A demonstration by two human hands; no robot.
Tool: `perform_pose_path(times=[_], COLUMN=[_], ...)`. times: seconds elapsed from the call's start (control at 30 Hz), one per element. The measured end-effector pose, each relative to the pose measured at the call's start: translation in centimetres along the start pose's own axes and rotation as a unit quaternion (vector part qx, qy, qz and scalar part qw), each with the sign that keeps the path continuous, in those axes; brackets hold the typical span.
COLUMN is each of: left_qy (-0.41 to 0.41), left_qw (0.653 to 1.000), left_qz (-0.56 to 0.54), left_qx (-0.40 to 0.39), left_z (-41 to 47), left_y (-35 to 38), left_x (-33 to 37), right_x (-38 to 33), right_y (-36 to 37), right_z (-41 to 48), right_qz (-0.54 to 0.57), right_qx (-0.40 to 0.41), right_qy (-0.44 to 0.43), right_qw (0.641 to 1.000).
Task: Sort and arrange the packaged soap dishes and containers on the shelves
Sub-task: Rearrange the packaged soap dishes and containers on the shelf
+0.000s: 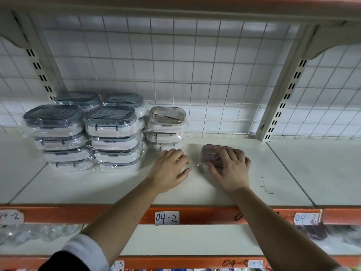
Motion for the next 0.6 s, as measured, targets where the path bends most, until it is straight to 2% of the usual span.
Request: perform_pose_path(times=[0.2, 0.33, 0.5, 0.6], left_qy=[-0.082, -0.094, -0.101, -0.115], left_qw=[0.996, 0.994, 0.993, 0.992], left_qz=[-0.038, -0.052, -0.052, -0.054], left_qx=[0.026, 0.01, -0.014, -0.028], left_z=[-0.2, 0.0, 0.1, 0.2], left_y=[0.3, 0.9, 1.5, 1.8], left_x=[-2.0, -2.4, -2.9, -3.3], right_x=[-0.3, -0.6, -1.3, -1.6], right_y=[0.6, 2.8, 4.1, 4.5], right_z=[2.2, 5.1, 7.6, 8.2], right_qz=[0.012, -0.002, -0.049, -0.033], right_qx=[0.029, -0.034, -0.033, -0.022], right_qy=[-0.003, -0.008, 0.001, 0.009], right_qw=[1.0, 0.999, 0.998, 0.999])
Point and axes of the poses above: each hand's wrist, its own z-axis towards the middle knuckle, its own y-axis out of the palm, x = y × z, the point moved 10 cm from there along z, towards the middle knuckle, and after that the axes turned 11 degrees about -z, right-handed, at the moved point
